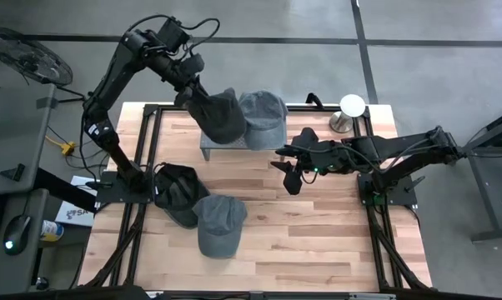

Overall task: Pick & Place hat
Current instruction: Put the right black cap on the shelf

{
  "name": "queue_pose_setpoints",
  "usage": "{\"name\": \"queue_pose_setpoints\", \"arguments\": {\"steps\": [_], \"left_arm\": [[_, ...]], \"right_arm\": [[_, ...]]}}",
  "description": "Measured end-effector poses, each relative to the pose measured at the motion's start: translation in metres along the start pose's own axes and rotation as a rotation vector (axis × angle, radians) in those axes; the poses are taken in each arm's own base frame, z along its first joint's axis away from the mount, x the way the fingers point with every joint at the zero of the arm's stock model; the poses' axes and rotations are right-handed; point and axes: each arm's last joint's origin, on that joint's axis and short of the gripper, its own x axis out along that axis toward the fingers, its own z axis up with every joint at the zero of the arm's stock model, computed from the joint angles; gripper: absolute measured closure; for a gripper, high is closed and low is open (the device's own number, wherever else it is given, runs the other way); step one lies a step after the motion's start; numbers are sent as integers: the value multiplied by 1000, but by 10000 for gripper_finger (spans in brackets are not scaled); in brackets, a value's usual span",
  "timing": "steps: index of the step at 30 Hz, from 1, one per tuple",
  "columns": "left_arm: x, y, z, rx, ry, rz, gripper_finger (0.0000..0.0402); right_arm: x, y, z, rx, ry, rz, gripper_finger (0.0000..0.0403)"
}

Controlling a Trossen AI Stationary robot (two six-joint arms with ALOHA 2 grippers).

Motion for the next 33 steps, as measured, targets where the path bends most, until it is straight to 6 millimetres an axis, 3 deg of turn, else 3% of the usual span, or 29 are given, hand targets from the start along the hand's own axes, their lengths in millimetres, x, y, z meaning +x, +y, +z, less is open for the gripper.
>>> {"name": "queue_pose_setpoints", "arguments": {"steps": [7,13,27,33], "left_arm": [[17,7,-7,-61,26,-102,366],[35,6,-12,-57,115,-81,366],[38,10,-14,-2,173,10,366],[48,23,-9,38,164,37,366]], "right_arm": [[0,0,0,-20,2,2,233],[0,-1,-3,-47,28,-5,233],[0,-2,-6,-101,60,-17,233],[0,-4,-5,-107,40,-65,233]]}}
